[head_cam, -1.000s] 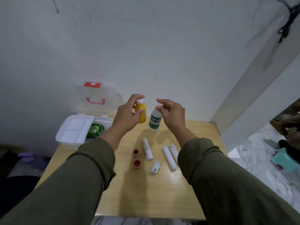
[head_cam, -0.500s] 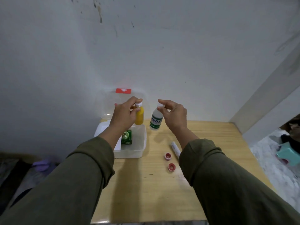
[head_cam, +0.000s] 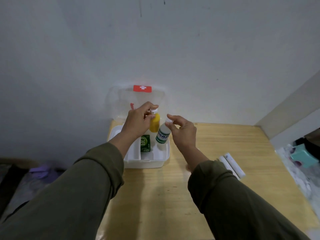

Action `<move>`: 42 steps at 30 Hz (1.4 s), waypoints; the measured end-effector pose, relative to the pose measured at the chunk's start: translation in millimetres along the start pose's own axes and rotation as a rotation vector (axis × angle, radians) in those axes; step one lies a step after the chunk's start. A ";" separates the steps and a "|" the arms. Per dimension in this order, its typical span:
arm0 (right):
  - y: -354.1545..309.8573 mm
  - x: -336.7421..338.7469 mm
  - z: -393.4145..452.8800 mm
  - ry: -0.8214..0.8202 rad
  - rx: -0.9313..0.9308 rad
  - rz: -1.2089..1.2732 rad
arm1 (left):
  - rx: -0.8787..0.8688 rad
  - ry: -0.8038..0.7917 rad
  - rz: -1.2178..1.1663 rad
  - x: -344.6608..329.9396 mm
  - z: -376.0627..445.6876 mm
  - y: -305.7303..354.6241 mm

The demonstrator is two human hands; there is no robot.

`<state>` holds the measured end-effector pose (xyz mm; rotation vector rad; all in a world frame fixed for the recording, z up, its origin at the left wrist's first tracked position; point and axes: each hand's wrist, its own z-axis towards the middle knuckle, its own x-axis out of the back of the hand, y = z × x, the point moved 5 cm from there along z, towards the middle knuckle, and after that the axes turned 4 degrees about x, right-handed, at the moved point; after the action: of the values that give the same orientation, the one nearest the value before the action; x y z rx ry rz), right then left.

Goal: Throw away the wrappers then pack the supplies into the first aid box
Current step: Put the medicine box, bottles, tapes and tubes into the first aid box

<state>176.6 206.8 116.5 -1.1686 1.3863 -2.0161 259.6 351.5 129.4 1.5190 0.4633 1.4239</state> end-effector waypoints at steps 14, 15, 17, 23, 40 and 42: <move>13.7 -1.7 -9.1 -0.014 0.017 -0.041 | -0.075 -0.060 -0.024 -8.3 -3.6 1.4; 14.0 -1.7 -10.3 -0.016 0.018 -0.041 | -0.077 -0.075 -0.006 -10.1 -5.3 0.3; 14.5 -2.6 -12.8 -0.022 0.021 -0.045 | -0.065 -0.108 0.035 -15.0 -8.7 -4.3; 22.7 -8.6 -18.7 -0.037 0.044 -0.062 | -0.002 -0.163 0.068 -28.1 -13.2 -23.7; 47.2 -26.0 -31.0 -0.125 0.070 -0.182 | 0.067 -0.233 0.086 -43.8 -13.3 -52.4; 47.8 -26.0 -30.8 -0.135 0.078 -0.225 | 0.067 -0.232 0.089 -45.2 -13.0 -53.5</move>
<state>160.3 223.1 58.4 -1.4520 1.1451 -2.0763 254.2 344.9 58.7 1.7532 0.3078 1.2893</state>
